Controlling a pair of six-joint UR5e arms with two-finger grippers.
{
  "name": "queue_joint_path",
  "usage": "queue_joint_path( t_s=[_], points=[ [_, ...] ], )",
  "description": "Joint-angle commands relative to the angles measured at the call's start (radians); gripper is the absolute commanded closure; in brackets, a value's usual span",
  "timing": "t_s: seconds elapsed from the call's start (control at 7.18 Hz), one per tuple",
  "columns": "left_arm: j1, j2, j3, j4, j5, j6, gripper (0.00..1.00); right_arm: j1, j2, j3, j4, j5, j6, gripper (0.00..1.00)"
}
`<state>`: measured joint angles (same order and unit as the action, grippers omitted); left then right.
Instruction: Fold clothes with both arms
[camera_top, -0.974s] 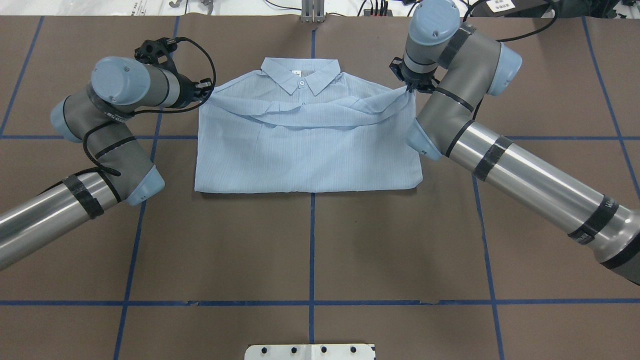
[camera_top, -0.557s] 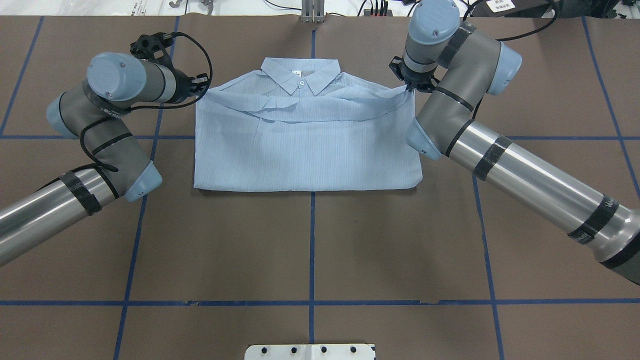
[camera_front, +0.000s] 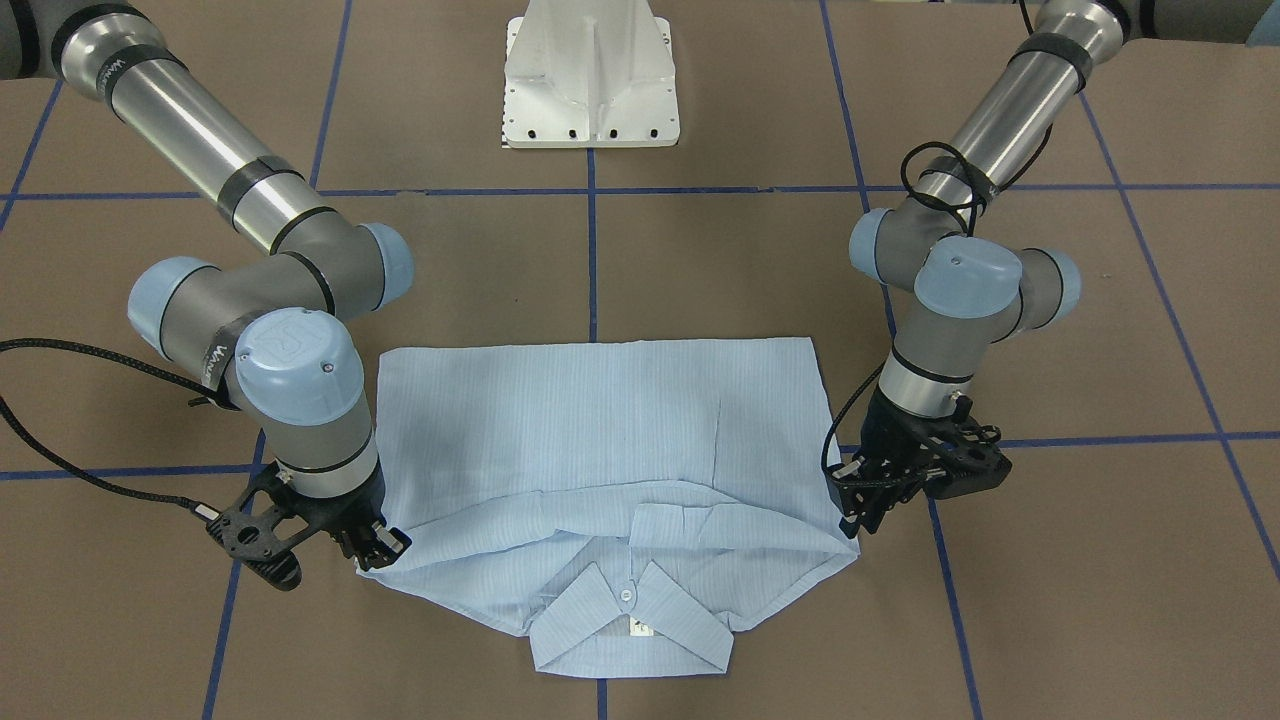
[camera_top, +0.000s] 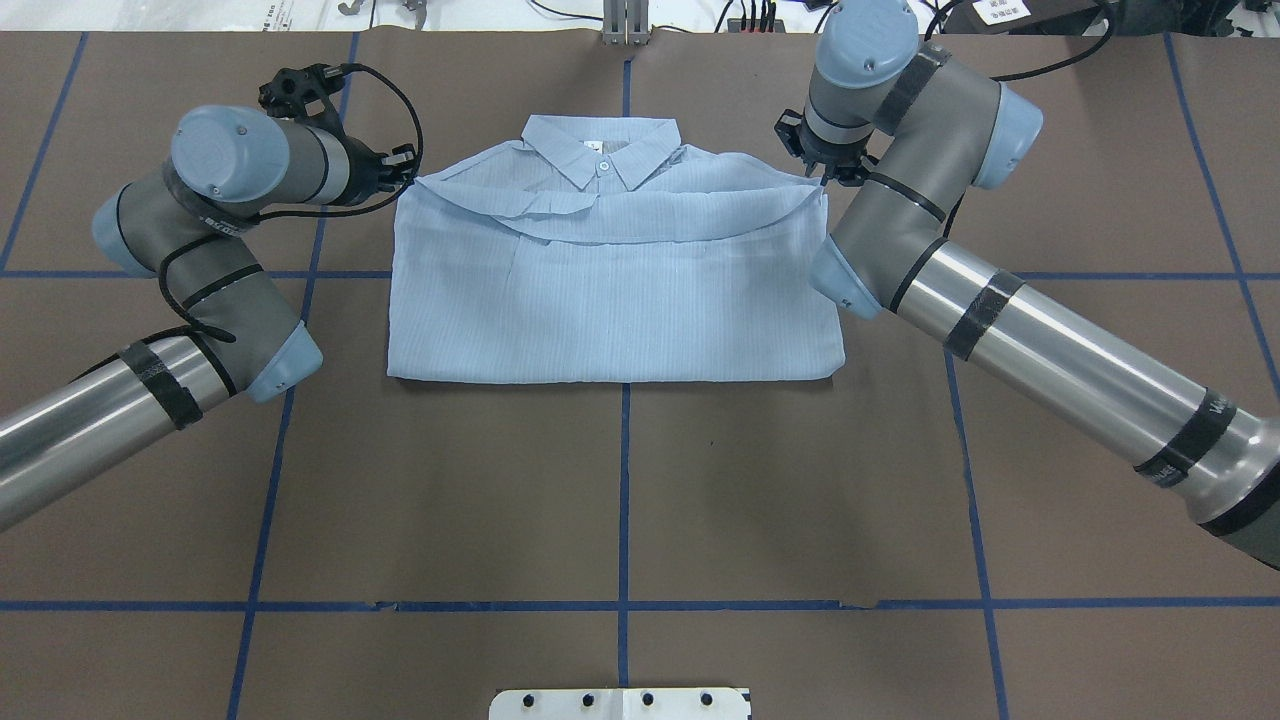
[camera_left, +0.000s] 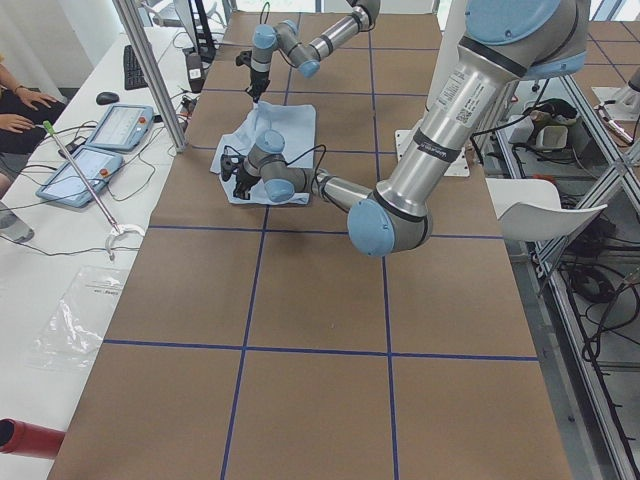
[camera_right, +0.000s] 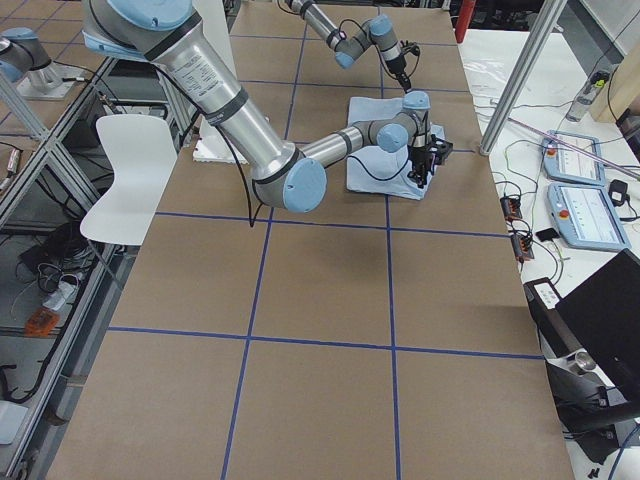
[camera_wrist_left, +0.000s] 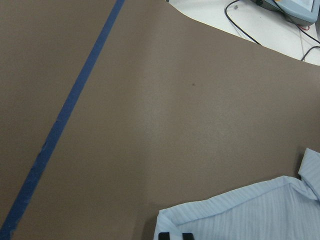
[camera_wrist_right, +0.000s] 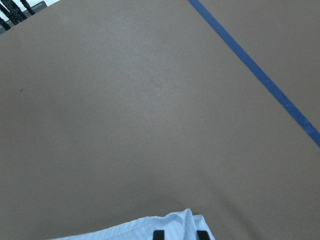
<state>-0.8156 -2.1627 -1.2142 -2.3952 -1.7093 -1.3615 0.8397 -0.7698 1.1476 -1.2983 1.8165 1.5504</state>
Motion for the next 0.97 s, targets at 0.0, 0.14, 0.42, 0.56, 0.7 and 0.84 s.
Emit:
queue_joint_path(
  t_s=[0.0,0.14,0.42,0.56,0.7,0.84],
  points=[
    [-0.016,0.009,0.001,-0.079,-0.009,-0.001,0.31,0.007,-0.029,0.058,0.065,0.004,0.026,0.0],
    [-0.016,0.011,0.001,-0.079,-0.009,0.001,0.3,0.007,-0.102,0.163,0.068,0.021,0.074,0.0],
    [-0.016,0.014,0.005,-0.081,-0.01,0.001,0.3,-0.071,-0.262,0.399,0.071,0.027,0.19,0.0],
    [-0.016,0.014,0.005,-0.081,-0.012,0.001,0.3,-0.111,-0.294,0.44,0.073,0.021,0.268,0.0],
    [-0.014,0.012,0.004,-0.081,-0.012,0.001,0.3,-0.158,-0.365,0.502,0.073,-0.006,0.322,0.0],
    [-0.014,0.012,0.004,-0.082,-0.024,0.001,0.3,-0.2,-0.418,0.568,0.071,-0.031,0.347,0.0]
  ],
)
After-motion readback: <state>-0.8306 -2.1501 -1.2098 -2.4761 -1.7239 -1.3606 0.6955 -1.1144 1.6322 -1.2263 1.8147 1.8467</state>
